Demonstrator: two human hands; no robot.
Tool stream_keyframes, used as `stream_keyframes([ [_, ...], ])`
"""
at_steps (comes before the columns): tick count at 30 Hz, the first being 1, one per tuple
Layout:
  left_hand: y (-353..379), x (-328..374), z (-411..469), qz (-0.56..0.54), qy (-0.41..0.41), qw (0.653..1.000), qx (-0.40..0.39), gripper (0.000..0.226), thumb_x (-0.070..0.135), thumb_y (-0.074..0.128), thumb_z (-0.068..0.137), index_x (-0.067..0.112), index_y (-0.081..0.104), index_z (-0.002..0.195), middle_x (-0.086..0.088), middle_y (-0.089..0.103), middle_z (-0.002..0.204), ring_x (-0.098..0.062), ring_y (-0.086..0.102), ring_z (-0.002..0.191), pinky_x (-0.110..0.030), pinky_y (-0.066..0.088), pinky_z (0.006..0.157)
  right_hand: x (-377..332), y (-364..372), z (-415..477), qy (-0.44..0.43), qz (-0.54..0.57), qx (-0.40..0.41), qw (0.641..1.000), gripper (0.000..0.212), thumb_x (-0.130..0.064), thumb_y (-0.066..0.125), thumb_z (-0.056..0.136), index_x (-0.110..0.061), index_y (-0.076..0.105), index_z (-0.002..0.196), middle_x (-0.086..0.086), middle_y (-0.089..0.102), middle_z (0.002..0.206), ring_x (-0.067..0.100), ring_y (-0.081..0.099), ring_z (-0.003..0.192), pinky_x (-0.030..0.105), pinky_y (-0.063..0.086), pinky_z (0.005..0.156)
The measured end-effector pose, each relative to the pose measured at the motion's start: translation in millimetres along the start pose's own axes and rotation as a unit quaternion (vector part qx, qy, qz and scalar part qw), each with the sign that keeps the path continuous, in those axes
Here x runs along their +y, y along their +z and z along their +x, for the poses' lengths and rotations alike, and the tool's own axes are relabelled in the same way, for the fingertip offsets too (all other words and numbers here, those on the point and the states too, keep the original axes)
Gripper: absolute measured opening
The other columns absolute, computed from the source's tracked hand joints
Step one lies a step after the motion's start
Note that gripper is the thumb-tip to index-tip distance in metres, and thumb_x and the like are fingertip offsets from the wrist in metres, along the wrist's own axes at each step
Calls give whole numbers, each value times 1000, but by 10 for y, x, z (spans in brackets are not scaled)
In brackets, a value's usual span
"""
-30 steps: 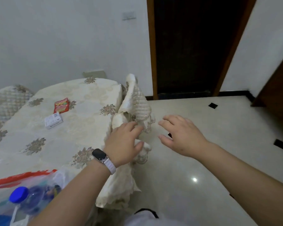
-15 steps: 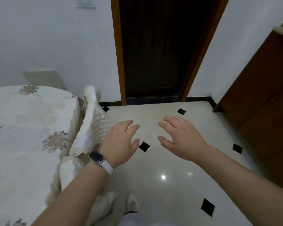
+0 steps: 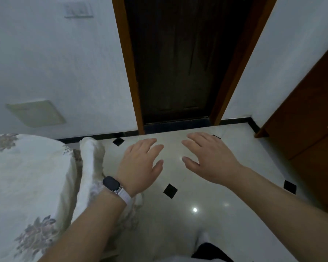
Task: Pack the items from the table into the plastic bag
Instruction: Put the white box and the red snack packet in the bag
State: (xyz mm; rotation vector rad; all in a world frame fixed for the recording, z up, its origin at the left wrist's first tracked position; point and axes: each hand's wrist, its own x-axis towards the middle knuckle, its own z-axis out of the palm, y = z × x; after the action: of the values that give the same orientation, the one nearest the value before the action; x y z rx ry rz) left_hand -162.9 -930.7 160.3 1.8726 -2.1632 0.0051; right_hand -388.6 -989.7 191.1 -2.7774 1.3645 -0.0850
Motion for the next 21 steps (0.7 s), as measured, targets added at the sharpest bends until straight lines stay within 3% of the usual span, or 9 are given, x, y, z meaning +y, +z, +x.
stream_keyframes([
  [7, 291, -171, 1203, 66, -19, 997, -21, 46, 41, 53, 88, 20, 57, 129, -8, 57, 134, -30, 53, 123, -46, 44, 101, 912, 196, 1159, -39, 24, -5, 999, 58, -57, 34, 95, -27, 41, 144, -2, 40, 151, 19, 33, 139, 38, 27, 113],
  [13, 249, -212, 2168, 106, -69, 992, -23, 48, 39, 58, 87, 19, 56, 130, -7, 57, 135, -30, 52, 126, -47, 44, 103, 1571, 64, 2108, -115, 59, 6, 992, 61, -55, 32, 90, -20, 57, 133, 3, 56, 137, 25, 49, 129, 43, 39, 105],
  [21, 218, -686, 2613, 119, -156, 981, 4, 49, 45, 46, 89, 19, 56, 129, -6, 57, 135, -28, 51, 127, -48, 45, 102, 1671, -9, 3262, -224, 65, 9, 972, 57, -56, 35, 96, -27, 42, 144, -2, 41, 150, 20, 32, 140, 38, 26, 113],
])
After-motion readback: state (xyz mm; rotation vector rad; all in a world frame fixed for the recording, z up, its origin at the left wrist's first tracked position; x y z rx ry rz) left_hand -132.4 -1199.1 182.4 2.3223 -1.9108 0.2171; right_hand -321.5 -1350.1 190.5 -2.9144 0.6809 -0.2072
